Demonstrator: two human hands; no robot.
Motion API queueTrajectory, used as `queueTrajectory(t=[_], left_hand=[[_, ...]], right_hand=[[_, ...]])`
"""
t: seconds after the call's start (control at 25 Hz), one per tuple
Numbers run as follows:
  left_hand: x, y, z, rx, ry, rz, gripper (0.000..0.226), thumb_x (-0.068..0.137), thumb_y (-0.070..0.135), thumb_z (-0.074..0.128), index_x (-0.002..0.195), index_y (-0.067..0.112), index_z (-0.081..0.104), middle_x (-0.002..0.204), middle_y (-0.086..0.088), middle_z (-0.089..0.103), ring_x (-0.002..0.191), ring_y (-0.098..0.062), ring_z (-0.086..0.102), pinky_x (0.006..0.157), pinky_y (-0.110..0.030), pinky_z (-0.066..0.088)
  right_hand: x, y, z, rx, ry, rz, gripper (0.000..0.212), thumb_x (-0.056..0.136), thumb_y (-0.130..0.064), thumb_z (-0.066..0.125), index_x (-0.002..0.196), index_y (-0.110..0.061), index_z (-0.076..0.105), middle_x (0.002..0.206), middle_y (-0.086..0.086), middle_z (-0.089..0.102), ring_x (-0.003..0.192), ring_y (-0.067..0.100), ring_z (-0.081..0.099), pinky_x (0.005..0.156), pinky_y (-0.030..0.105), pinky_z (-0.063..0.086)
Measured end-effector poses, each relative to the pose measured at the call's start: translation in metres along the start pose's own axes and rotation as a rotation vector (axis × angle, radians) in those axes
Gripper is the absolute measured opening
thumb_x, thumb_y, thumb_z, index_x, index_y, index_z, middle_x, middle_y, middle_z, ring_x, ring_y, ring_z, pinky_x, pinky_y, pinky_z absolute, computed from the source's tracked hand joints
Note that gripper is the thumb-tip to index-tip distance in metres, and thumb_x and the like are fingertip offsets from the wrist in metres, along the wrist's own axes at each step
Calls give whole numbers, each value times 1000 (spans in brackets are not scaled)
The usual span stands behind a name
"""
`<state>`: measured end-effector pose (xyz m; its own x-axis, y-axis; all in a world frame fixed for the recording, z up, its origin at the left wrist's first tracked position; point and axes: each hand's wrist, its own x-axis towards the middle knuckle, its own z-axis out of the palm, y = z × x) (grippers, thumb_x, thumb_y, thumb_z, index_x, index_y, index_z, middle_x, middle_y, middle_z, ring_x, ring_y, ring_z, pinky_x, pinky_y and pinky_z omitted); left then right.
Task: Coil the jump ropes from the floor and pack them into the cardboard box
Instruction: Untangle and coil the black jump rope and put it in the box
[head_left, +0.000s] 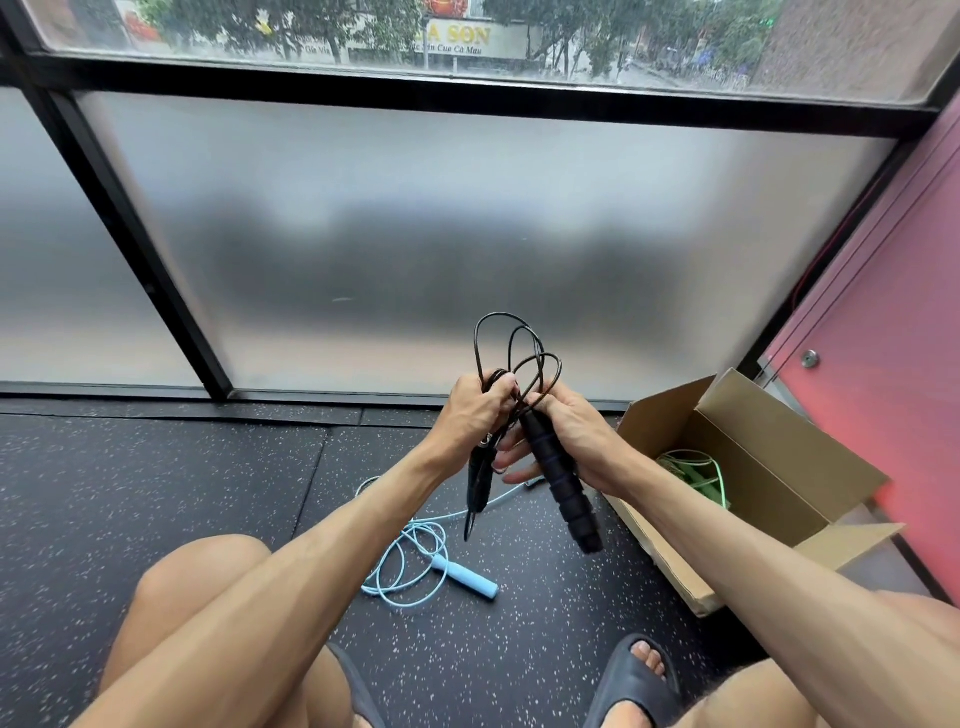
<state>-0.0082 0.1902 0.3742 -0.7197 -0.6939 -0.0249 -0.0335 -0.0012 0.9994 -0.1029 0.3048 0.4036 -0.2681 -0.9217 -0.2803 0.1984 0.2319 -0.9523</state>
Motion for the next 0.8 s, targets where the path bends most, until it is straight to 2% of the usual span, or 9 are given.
queueTrajectory(t=[0.12, 0.2, 0.32, 0.4, 0.48, 0.56, 0.64, 0.72, 0.8], left_hand=[[5, 4, -8, 8, 53, -41, 30, 103, 24, 45, 75, 17, 50, 52, 12, 47, 48, -8, 40, 49, -23, 35], [9, 4, -18, 9, 93, -55, 29, 104, 24, 46, 76, 16, 49, 52, 11, 46, 45, -7, 37, 49, -23, 34], [9, 3, -22, 94, 150, -68, 33, 102, 24, 48, 70, 18, 49, 54, 9, 46, 46, -8, 37, 51, -26, 34], [9, 5, -22, 138, 190, -71, 35, 101, 24, 49, 66, 19, 48, 54, 8, 47, 46, -10, 38, 51, -26, 35], [6, 10, -23, 123, 182, -71, 36, 101, 22, 48, 66, 18, 46, 55, 5, 48, 44, -8, 38, 46, -21, 35], [2, 13, -21, 81, 128, -72, 34, 102, 19, 46, 68, 16, 47, 56, 2, 50, 44, -8, 38, 45, -20, 35], [-1, 10, -15, 85, 56, -70, 32, 103, 19, 45, 71, 14, 50, 58, 1, 53, 46, -10, 40, 47, -22, 36], [-3, 5, -9, 111, -12, -67, 30, 104, 20, 45, 75, 13, 52, 59, 1, 54, 49, -11, 39, 48, -23, 33], [-2, 1, -5, 142, -58, -63, 29, 104, 21, 44, 77, 13, 54, 60, 2, 55, 51, -13, 40, 50, -26, 32]], right_hand=[[5, 3, -11, -7, 105, -5, 17, 106, -16, 36, 94, -11, 46, 89, 21, 62, 91, 53, 64, 80, 71, 50], [6, 3, -21, -110, 97, 2, 17, 106, -16, 39, 92, -9, 47, 97, 20, 60, 95, 43, 66, 78, 61, 56], [4, 5, -26, -315, 25, -50, 16, 104, -14, 43, 101, -1, 52, 106, 22, 65, 98, 29, 69, 74, 42, 60], [5, 7, -24, -364, 52, -100, 19, 105, -15, 43, 102, 0, 55, 109, 20, 68, 104, 26, 68, 85, 43, 59], [6, 6, -22, -295, 99, -97, 29, 106, -24, 40, 100, -2, 57, 107, 18, 69, 105, 28, 67, 91, 43, 56], [7, 1, -22, -298, 148, -68, 50, 103, -48, 38, 100, -2, 58, 100, 16, 72, 96, 28, 70, 86, 44, 57], [6, -3, -19, -470, 210, -67, 59, 92, -63, 45, 102, -6, 54, 89, 12, 74, 83, 23, 74, 77, 45, 61], [8, -4, -14, -621, 296, -86, 54, 89, -62, 55, 95, -9, 51, 83, 11, 73, 73, 24, 73, 63, 42, 62], [12, -2, -9, -700, 371, -86, 40, 92, -49, 60, 90, -10, 51, 84, 11, 69, 66, 22, 68, 48, 31, 54]])
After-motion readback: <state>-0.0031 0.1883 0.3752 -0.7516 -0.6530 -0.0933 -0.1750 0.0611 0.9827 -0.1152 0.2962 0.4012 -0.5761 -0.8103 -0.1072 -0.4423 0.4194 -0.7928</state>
